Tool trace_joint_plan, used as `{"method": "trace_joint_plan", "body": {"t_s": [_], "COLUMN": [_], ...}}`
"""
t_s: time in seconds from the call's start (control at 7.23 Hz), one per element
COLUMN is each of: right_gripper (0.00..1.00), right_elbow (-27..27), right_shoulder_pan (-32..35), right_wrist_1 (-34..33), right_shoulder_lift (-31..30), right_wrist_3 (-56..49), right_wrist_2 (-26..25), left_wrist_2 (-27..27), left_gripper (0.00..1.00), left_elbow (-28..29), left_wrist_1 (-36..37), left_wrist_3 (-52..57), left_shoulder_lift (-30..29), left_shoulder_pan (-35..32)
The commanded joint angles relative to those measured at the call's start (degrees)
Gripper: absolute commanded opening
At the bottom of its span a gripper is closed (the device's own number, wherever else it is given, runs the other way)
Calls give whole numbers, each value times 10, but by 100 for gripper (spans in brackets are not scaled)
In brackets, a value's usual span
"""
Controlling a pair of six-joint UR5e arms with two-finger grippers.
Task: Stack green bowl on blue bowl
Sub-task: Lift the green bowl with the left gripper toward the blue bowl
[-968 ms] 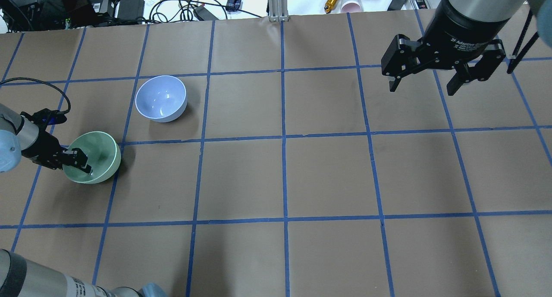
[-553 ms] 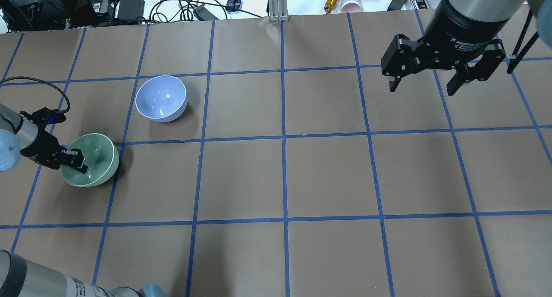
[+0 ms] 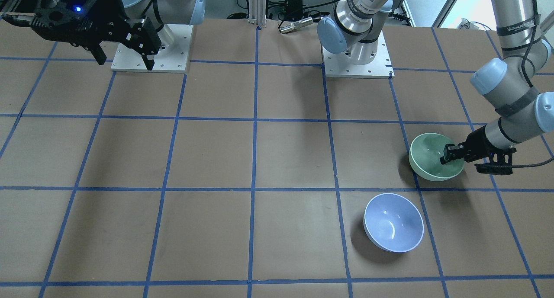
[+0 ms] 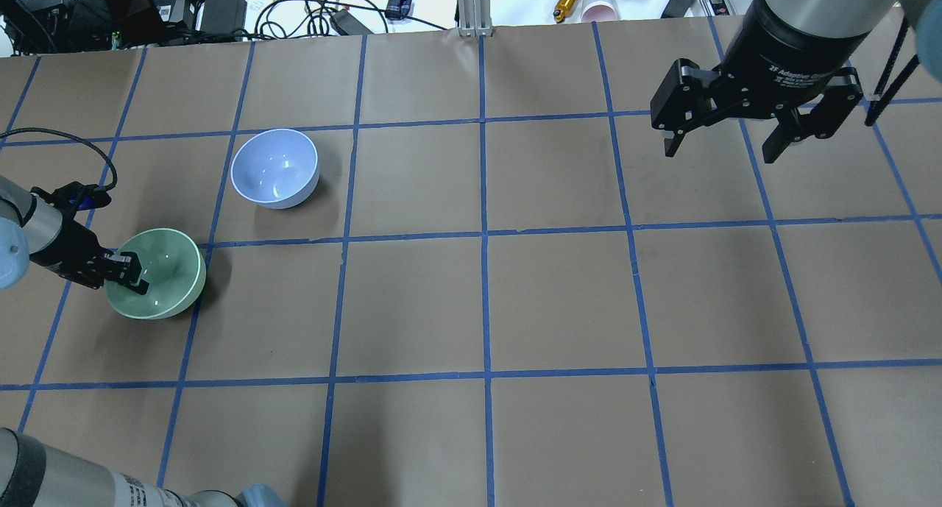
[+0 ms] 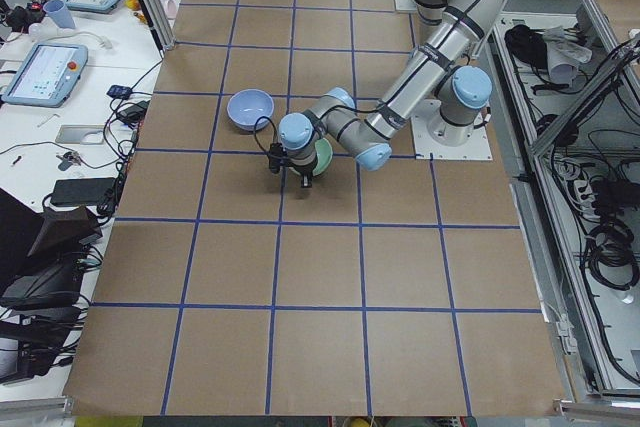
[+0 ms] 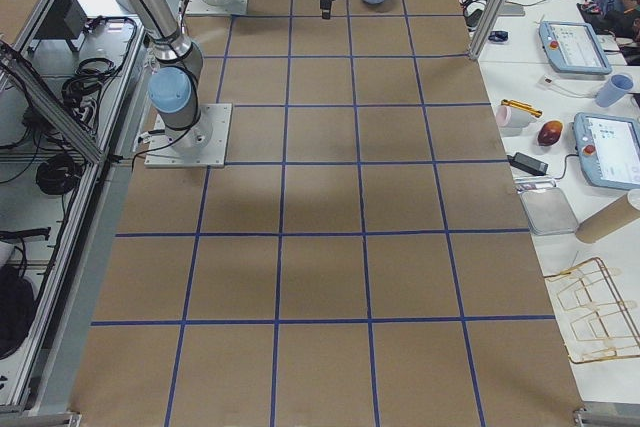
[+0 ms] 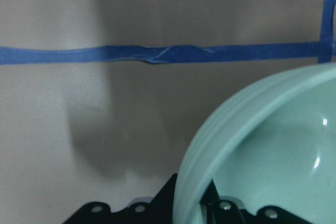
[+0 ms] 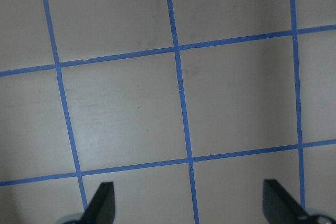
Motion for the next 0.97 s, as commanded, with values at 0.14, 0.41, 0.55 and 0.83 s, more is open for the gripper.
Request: {"method": "trace_joint_plan", "body": {"t_s": [0.14,0.41,0.55,0.83], "right_gripper": [100,100,100,100], "right_elbow": [0,1,0,1], "right_shoulder_pan": [0,0,0,0], "right_wrist_1": [-1,-1,0,-1], "right_shoulder_lift": [0,0,0,0], "right_wrist_3": [0,0,0,0], "right_wrist_2": [0,0,0,0], "left_wrist_2": [-2,-3,-4,-32], "left_gripper": [0,0,0,0], "left_elbow": [41,79,100,131], "left_wrist_1": [-82,-145,-176,-216], "left_wrist_3": [-22,-46,-51,-81], "left_shoulder_lift": [15,31,39,47], "left_shoulder_pan": [-11,-33,-39,-57]}}
